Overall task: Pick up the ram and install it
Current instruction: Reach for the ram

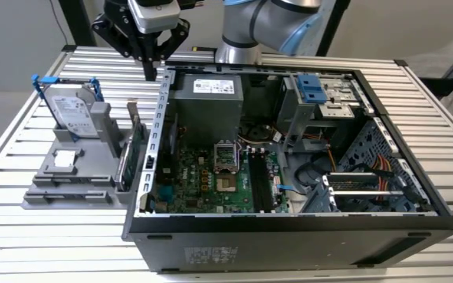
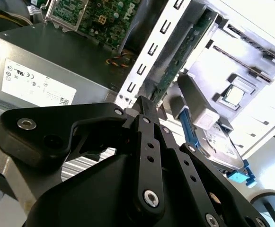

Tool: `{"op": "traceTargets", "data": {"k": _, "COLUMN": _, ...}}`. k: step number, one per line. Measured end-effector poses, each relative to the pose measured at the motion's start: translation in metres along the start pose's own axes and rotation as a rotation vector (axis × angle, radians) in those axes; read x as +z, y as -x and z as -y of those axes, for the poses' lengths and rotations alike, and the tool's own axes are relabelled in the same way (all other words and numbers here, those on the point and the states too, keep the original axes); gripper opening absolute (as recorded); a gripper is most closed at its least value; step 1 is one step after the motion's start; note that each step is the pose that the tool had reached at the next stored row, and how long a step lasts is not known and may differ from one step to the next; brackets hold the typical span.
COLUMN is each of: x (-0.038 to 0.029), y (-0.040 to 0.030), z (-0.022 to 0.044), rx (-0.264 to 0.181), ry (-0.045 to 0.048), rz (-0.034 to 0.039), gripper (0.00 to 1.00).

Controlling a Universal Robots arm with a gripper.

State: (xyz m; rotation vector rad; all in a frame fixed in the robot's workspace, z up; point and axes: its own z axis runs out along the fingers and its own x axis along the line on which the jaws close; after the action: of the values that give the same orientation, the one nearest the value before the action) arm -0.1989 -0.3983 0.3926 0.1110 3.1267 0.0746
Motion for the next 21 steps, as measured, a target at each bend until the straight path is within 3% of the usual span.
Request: {"op": "traceTargets", "data": {"k": 21, "x": -0.0004, "y": -0.0309, "z": 0.0022, "rx": 0.001, "ry": -0.001, "rz": -0.0155, "gripper": 0.0}}
